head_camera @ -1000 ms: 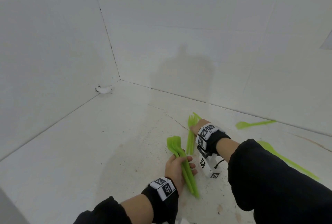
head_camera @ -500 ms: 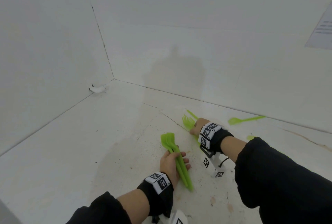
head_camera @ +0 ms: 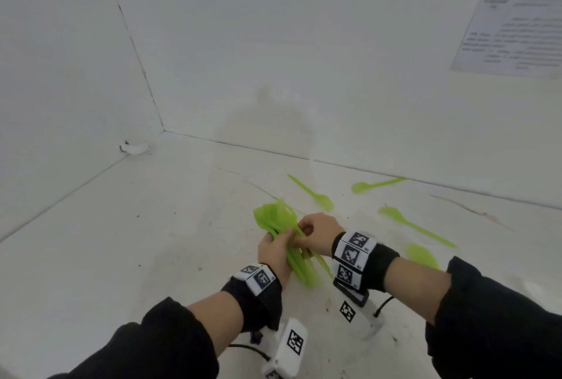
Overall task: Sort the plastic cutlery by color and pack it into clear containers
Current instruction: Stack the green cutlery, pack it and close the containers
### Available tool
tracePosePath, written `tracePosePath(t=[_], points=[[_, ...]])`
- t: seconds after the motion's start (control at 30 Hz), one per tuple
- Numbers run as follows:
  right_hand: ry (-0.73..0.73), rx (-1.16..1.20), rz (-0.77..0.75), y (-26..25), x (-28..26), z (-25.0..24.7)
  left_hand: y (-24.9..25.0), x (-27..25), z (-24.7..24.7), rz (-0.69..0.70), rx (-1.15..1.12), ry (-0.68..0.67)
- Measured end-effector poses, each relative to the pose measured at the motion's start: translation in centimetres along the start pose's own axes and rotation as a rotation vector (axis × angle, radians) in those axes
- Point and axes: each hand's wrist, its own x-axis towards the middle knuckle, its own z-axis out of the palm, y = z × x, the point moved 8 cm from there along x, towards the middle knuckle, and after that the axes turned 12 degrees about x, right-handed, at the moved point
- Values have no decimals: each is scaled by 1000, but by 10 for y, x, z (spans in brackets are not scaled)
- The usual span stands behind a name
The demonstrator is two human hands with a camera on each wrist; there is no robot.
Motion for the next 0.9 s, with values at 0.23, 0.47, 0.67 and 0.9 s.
tracePosePath(t=[0.23,0.47,0.67,0.9], points=[[11,103,15,7,-21,-9,-9,-13,4,9,62,-34],[128,109,3,21,-37,-20,-21,-23,22,-31,70,-109],[130,241,91,38,-44,-22,-27,-27,37,-31,64,-180],[166,278,121,41,-48,-38,-26,-33,60,-30,144,-253]])
